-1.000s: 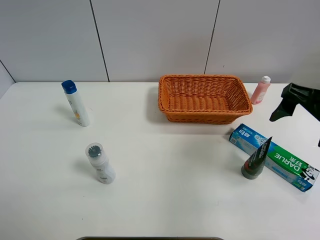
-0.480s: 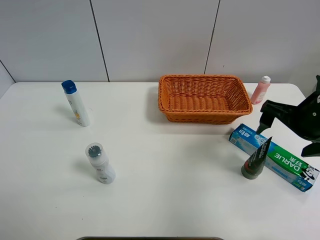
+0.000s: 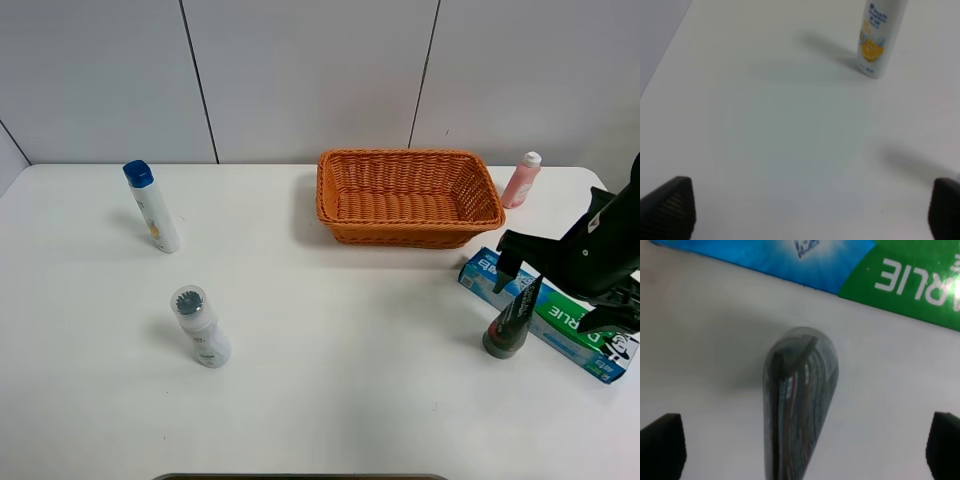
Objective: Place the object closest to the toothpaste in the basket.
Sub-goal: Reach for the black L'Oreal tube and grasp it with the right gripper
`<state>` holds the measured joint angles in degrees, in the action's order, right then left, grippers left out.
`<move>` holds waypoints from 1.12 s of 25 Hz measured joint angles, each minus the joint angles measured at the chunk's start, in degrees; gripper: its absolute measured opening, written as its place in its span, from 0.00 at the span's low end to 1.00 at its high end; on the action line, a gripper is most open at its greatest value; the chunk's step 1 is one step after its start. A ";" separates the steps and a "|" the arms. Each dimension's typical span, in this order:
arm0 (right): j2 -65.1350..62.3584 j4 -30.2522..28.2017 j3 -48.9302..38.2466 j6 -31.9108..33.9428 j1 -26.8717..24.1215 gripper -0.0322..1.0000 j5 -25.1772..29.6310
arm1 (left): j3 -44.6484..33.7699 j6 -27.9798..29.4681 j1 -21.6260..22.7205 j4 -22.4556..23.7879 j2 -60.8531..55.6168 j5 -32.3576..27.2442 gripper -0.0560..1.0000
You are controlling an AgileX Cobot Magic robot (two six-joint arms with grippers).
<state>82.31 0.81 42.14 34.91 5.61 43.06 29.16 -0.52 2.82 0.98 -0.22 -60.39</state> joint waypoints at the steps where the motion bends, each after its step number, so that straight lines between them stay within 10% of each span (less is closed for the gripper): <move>1: 0.57 0.12 -0.33 0.00 0.00 0.99 -0.80 | 0.00 0.00 0.00 0.00 0.00 0.00 0.94; 28: 10.20 0.80 -1.28 -0.77 0.00 0.99 -7.52 | 0.00 0.01 0.00 0.00 0.00 0.00 0.94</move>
<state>92.52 1.61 40.86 34.14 5.61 35.54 29.16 -0.51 2.82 0.98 -0.22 -60.39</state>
